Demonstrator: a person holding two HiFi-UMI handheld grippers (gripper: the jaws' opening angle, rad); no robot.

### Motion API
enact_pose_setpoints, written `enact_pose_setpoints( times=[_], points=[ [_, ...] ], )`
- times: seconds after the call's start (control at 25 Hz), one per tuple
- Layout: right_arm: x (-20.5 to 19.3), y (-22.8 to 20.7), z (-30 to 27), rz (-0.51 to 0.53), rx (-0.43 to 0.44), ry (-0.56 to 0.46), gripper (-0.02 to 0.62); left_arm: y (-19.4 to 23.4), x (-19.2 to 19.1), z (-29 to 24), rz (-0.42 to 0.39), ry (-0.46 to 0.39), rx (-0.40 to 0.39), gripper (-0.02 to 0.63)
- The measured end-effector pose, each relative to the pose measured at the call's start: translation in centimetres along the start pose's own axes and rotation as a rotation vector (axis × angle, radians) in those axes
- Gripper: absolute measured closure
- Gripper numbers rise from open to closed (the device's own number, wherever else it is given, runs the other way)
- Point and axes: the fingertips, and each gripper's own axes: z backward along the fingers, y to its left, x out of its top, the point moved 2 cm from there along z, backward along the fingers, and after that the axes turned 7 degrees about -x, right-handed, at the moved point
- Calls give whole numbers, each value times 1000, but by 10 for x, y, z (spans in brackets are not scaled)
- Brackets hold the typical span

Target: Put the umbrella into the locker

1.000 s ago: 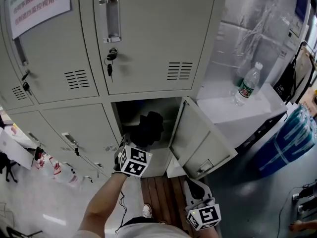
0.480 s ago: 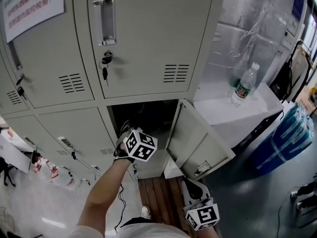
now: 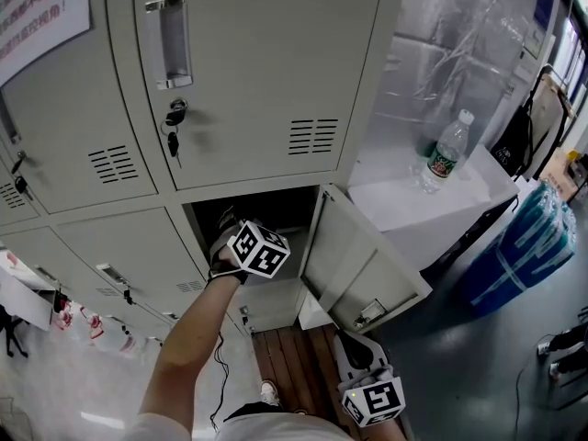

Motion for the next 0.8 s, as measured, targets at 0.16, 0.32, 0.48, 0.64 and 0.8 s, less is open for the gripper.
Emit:
enact_pose_setpoints(
  times=[0.16,0.32,0.48,0.64,0.8],
  points=[
    [0,-2,-3,-1,-7,1,580,2,-1,-16,-12,53,-2,347],
    [-2,-3,-6,0,-10,14,580,-1,0,-30,-21,143,-44,344],
    [0,-4,-7,4,-12,14,580,-1,4,-40,-54,224,-74,339],
    [-1,-8,-6,2,-19,20,580,6,21,-42,-80,208,-65,339],
    [-2,-11,-3,-2,-28,21,580,8,21,-55,-137,237,-41,330]
  ],
)
